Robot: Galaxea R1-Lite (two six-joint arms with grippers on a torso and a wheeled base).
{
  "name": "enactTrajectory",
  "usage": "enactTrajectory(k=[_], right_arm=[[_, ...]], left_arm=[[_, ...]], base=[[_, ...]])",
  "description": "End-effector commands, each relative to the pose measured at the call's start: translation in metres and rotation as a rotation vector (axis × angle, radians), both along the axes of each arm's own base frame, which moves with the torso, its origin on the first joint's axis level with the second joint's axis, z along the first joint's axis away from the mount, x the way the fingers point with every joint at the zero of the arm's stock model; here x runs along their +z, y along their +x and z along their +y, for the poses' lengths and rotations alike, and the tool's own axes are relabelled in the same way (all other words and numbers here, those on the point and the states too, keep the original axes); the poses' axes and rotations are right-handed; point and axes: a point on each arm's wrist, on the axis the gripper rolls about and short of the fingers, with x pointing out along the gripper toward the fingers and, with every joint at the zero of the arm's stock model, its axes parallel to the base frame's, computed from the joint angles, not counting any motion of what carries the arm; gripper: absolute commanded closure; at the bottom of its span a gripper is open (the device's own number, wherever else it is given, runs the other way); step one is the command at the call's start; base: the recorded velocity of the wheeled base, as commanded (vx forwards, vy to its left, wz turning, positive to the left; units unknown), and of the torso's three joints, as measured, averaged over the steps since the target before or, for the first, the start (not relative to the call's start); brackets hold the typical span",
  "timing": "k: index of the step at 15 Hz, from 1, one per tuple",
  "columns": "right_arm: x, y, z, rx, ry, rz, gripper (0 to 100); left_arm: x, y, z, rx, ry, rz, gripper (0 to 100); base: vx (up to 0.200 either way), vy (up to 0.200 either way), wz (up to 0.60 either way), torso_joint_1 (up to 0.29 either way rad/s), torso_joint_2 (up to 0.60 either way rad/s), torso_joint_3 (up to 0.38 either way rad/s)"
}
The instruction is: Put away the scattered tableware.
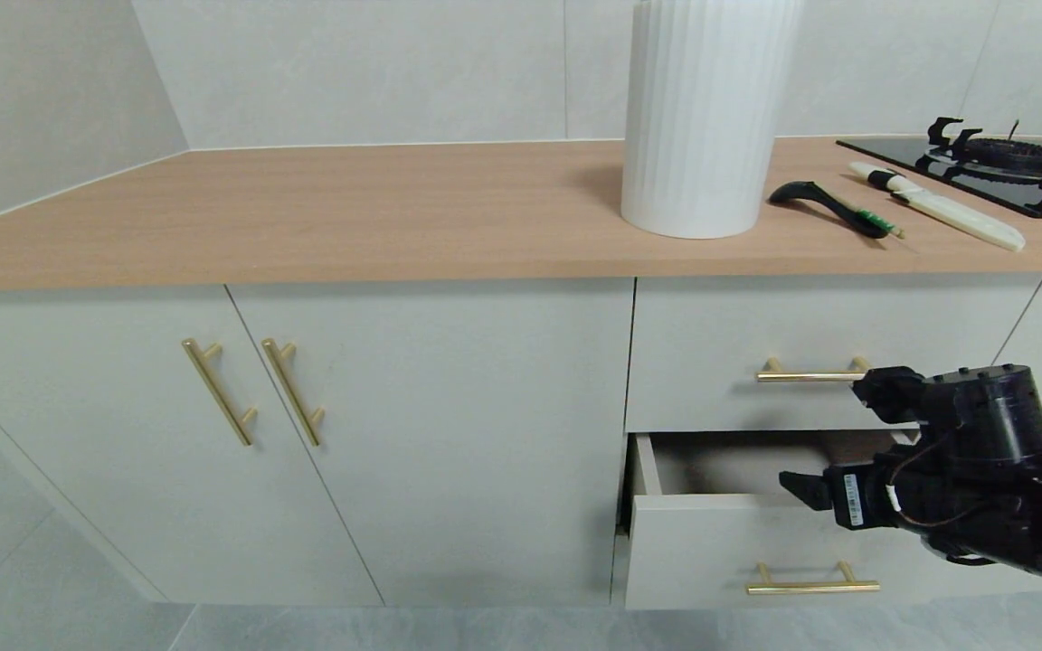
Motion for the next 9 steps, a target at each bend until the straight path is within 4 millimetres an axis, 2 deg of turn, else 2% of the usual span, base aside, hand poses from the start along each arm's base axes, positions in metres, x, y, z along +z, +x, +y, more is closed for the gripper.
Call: enactTrajectory(k=[1, 5, 9], right_arm=[[-0.019, 0.008, 0.003, -0.008, -0.021, 0.04, 0], [-0.04, 0.02, 0.006, -0.037, -0.039, 0.027, 0], [-0.045, 0.021, 0.007, -0.044, -0.04, 0.015, 0]], left_arm=[[0.0, 0.0, 0.0, 0.001, 0.0, 0.001, 0], [0.0, 0.0, 0.0, 0.001, 0.0, 0.001, 0], [0.0, 0.0, 0.0, 0.002, 0.0, 0.001, 0]], base=[[0.0, 0.0, 0.0, 0.0, 0.0, 0.0], [0.0, 0.0, 0.0, 0.0, 0.0, 0.0], [0.0, 0.0, 0.0, 0.0, 0.0, 0.0]])
